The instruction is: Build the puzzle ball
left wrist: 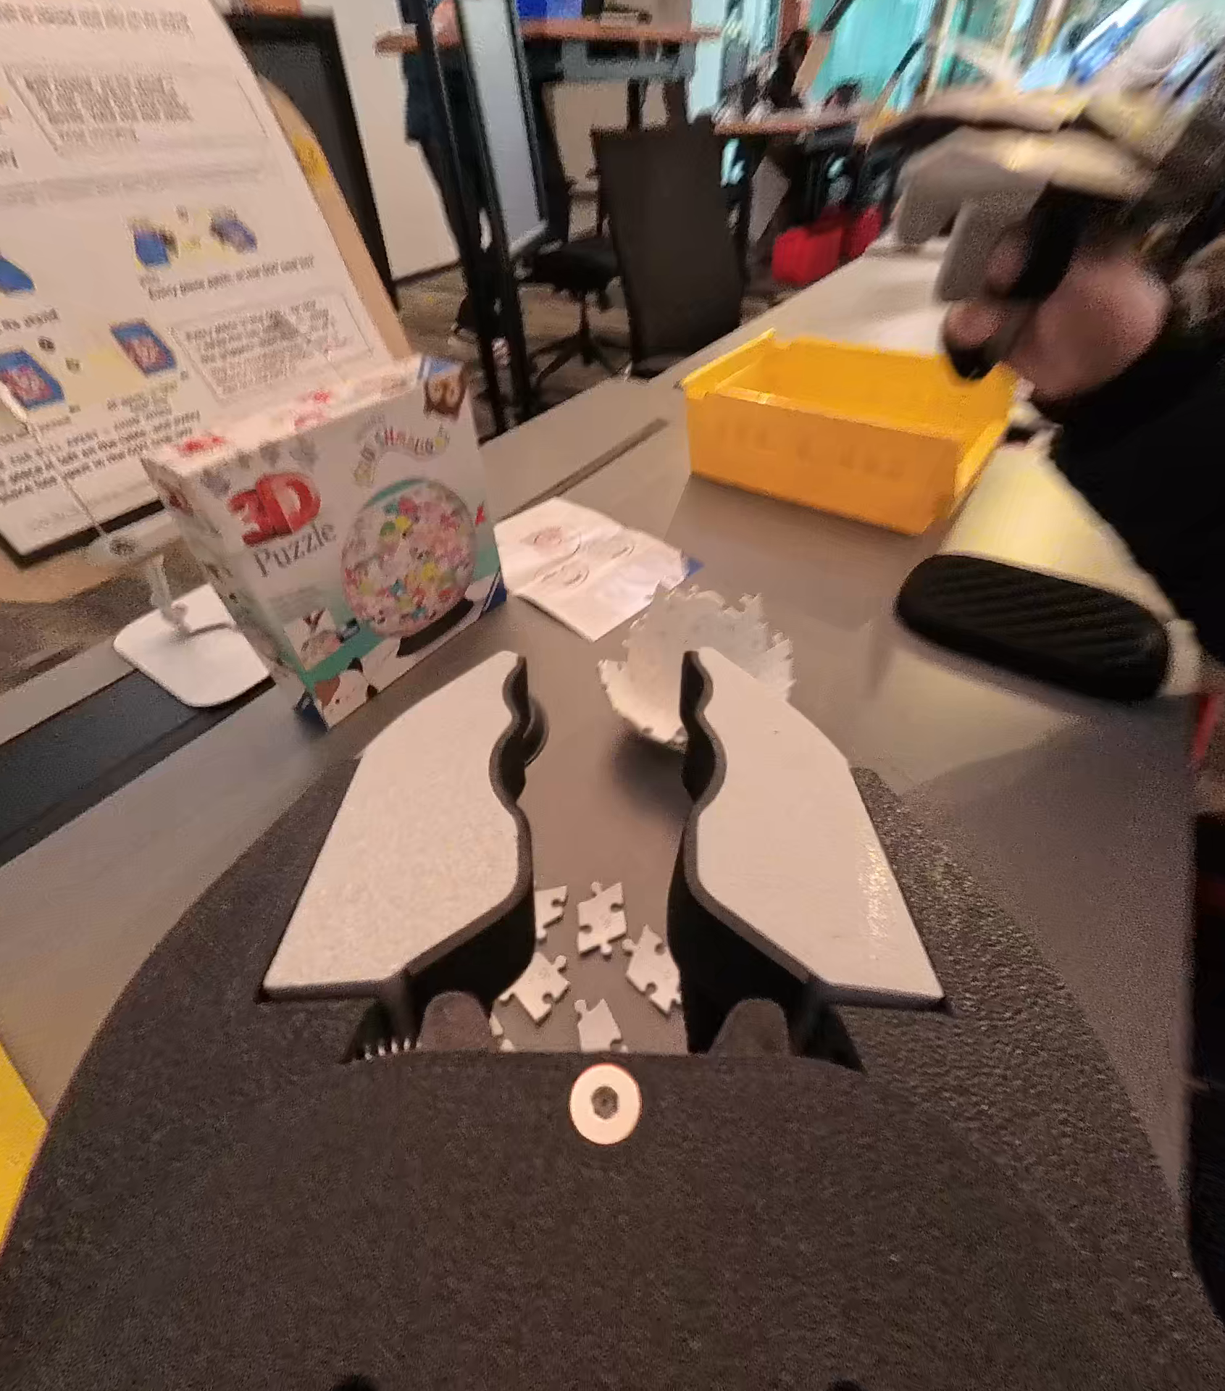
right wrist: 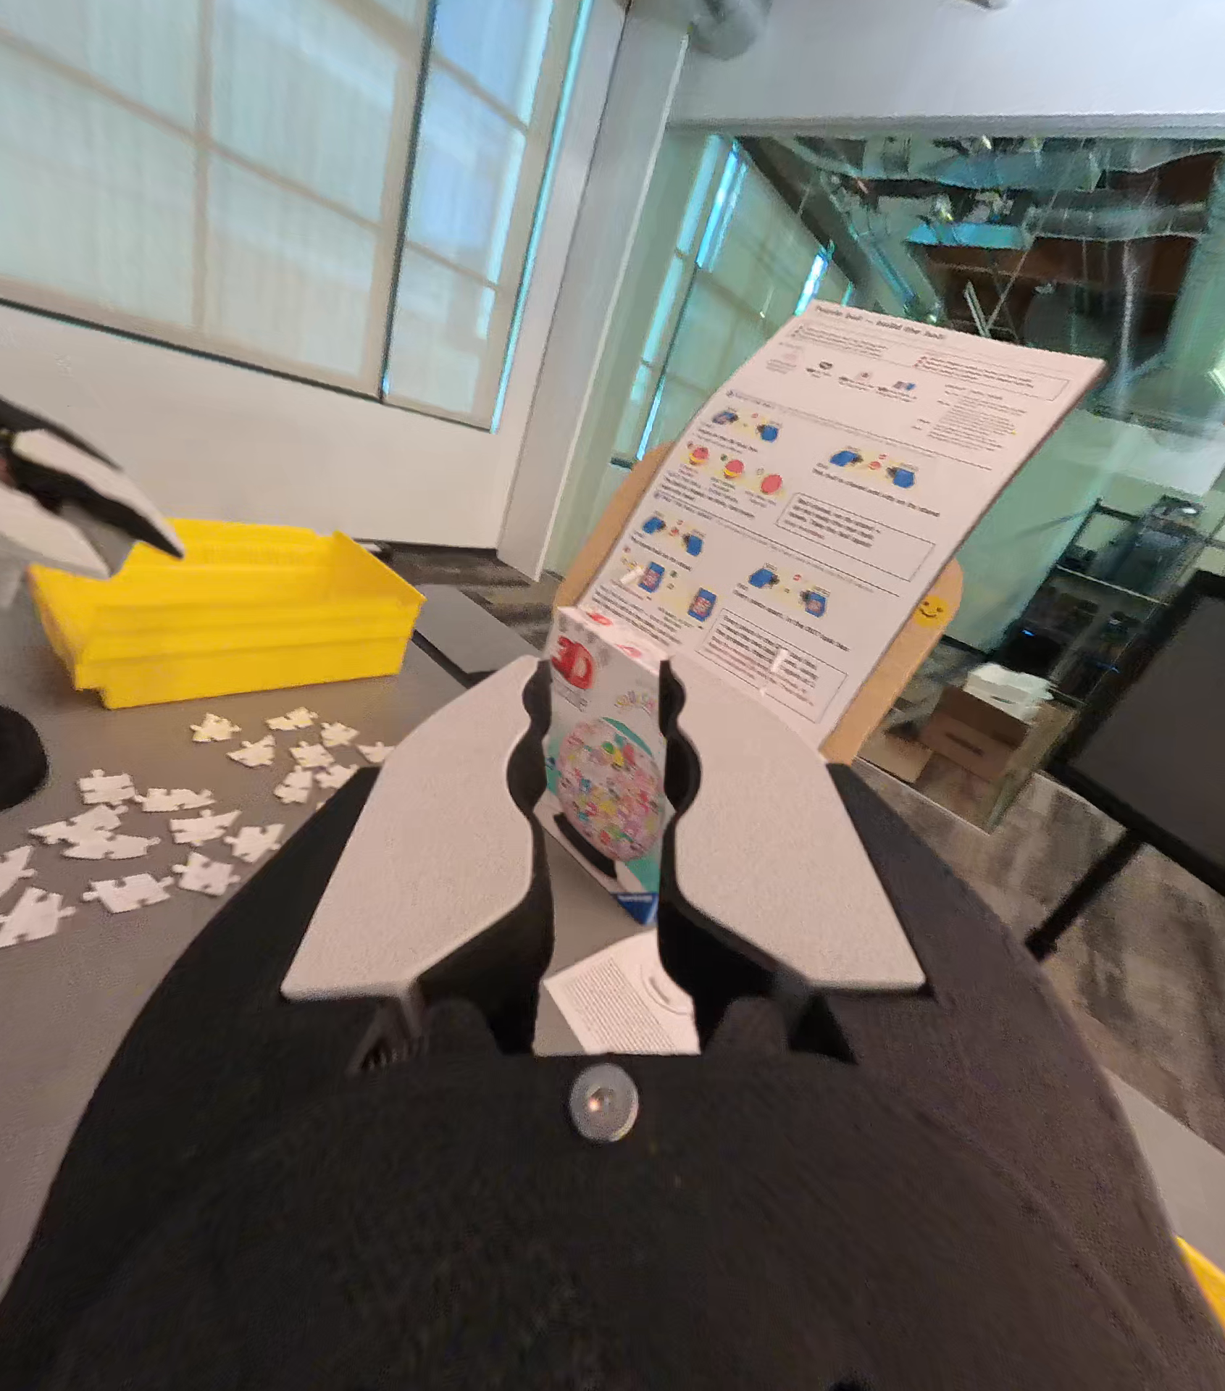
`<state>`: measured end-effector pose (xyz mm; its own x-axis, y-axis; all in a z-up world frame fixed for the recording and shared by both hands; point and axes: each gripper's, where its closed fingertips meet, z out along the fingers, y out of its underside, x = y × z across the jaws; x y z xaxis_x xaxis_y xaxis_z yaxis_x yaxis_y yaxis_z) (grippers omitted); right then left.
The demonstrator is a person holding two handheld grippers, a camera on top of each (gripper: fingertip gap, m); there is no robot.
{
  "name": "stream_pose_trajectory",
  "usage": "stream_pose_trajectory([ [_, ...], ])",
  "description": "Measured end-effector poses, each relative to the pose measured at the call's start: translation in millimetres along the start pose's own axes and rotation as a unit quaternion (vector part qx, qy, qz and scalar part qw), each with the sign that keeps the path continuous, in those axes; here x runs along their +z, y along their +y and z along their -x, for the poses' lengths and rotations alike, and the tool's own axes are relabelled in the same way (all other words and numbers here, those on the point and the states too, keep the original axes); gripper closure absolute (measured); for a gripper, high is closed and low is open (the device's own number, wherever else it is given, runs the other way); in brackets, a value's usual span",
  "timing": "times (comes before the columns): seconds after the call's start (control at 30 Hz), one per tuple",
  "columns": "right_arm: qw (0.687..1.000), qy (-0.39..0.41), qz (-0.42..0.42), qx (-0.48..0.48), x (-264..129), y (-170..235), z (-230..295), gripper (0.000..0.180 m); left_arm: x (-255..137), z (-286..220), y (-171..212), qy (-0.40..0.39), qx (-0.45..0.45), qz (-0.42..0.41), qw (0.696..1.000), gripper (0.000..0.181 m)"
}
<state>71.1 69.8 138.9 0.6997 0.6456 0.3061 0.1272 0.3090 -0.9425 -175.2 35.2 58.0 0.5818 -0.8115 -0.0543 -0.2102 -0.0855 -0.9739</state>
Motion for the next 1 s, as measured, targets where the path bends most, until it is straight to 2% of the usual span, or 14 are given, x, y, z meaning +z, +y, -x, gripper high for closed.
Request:
stream_pose_trajectory([
  [0.1, 1.0, -0.015, 0.005, 0.022, 11, 15, -2, 0.154, 32, -6, 25, -0.004, -0.021, 0.004, 1.0, 0.139],
  [0.2, 0.992, -0.049, 0.11, 0.035, 20, 69, 5, 0.153, 62, -5, 42, 0.014, -0.029, 0.056, 0.998, 0.138],
  [0.3, 0.971, -0.099, 0.211, 0.059, 5, 122, 41, 0.152, 81, -2, 51, 0.031, -0.026, 0.127, 0.991, 0.128],
  [0.4, 0.962, -0.116, 0.248, 0.002, -15, 146, 74, 0.159, 97, -6, 46, 0.058, -0.02, 0.144, 0.988, 0.129],
  [0.53, 0.926, -0.121, 0.347, -0.09, -32, 183, 89, 0.159, 121, -1, 61, 0.092, 0.002, 0.214, 0.972, 0.127],
  [0.73, 0.905, -0.166, 0.386, -0.068, -29, 209, 105, 0.162, 150, -5, 72, 0.147, 0.009, 0.245, 0.958, 0.132],
  [0.87, 0.906, -0.203, 0.37, -0.04, -23, 202, 123, 0.163, 145, -23, 83, 0.194, -0.033, 0.247, 0.949, 0.134],
  [1.0, 0.9, -0.195, 0.382, -0.074, -21, 204, 119, 0.162, 135, -35, 96, 0.215, -0.037, 0.239, 0.946, 0.135],
])
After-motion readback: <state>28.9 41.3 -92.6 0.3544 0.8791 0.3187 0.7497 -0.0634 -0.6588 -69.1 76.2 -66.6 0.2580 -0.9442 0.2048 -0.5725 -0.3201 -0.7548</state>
